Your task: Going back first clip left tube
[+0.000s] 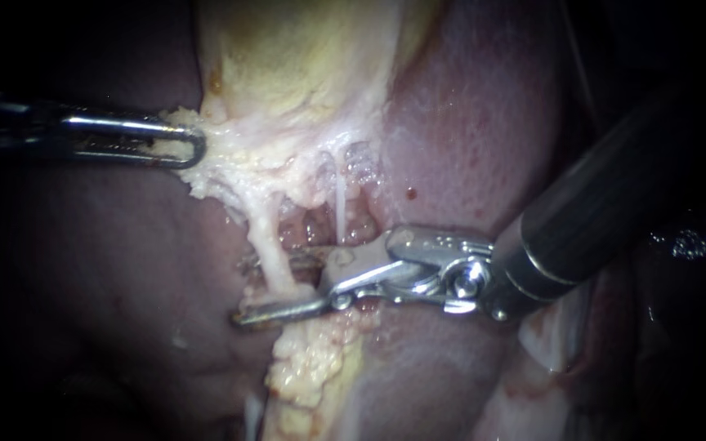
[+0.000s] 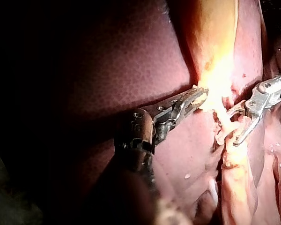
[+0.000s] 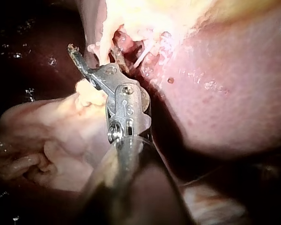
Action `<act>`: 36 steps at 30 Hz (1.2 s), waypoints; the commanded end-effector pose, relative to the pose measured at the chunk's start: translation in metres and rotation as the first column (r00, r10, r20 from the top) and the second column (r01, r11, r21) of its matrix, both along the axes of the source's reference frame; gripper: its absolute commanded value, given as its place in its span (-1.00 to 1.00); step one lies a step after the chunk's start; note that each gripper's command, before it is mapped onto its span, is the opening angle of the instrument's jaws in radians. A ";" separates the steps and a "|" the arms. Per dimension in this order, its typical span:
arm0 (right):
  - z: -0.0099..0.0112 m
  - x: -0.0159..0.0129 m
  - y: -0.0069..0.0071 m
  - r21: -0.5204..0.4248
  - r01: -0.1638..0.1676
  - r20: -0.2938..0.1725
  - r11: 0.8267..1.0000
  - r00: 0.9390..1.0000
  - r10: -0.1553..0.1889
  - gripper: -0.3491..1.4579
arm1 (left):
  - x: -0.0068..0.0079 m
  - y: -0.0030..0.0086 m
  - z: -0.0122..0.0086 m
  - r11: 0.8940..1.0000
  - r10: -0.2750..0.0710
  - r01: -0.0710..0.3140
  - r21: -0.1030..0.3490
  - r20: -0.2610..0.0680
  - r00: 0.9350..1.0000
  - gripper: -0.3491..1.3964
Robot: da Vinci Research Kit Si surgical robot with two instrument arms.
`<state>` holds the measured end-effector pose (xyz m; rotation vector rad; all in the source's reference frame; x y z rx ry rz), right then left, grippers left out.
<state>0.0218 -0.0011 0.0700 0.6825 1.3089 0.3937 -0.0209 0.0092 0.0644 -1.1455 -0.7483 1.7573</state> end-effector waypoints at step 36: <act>-0.0049 -0.0176 0.0036 -0.245 -0.034 -0.001 0.969 0.999 0.035 -0.06 | -0.0014 -0.0010 0.0011 1.000 -0.001 0.001 -0.007 -0.002 1.000 -1.00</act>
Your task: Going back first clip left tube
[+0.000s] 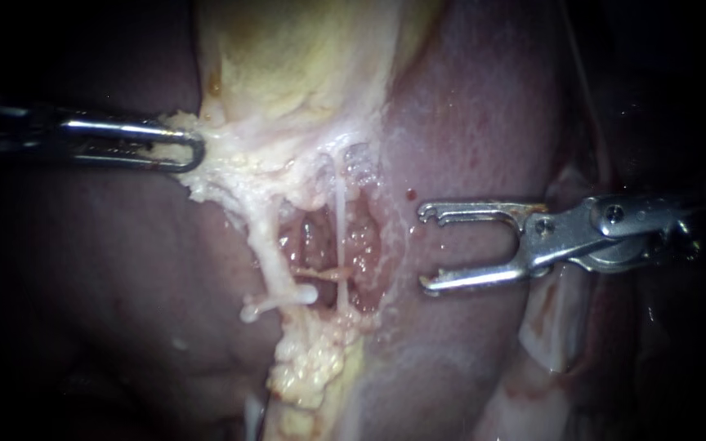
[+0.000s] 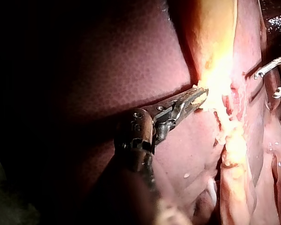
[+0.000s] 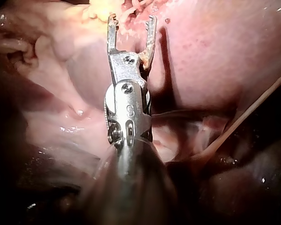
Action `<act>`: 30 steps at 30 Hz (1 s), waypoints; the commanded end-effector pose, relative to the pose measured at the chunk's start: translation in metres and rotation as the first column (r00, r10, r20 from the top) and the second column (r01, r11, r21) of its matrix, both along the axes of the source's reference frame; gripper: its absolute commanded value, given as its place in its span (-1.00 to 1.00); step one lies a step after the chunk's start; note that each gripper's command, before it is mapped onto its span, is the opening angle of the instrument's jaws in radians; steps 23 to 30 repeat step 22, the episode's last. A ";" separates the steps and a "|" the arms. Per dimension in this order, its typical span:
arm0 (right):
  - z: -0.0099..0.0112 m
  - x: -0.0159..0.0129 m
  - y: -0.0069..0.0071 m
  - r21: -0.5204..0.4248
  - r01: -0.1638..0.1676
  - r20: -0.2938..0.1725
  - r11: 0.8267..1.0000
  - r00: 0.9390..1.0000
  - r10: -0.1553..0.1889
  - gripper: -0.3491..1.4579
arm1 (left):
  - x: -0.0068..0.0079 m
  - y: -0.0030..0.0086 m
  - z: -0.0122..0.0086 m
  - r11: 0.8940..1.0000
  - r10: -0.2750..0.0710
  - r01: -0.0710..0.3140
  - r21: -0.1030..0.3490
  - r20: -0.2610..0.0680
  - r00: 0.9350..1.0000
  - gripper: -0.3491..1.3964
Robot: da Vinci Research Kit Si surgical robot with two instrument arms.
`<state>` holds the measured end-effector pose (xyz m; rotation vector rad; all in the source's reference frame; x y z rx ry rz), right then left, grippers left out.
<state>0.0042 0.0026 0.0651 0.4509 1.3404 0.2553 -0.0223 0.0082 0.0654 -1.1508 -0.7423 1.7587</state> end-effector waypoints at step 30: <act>-0.0003 0.0000 -0.0003 0.003 0.013 -0.008 1.000 1.000 -0.013 -0.06 | -0.0039 -0.0020 0.0029 0.999 0.035 -0.035 0.001 -0.002 0.999 -1.00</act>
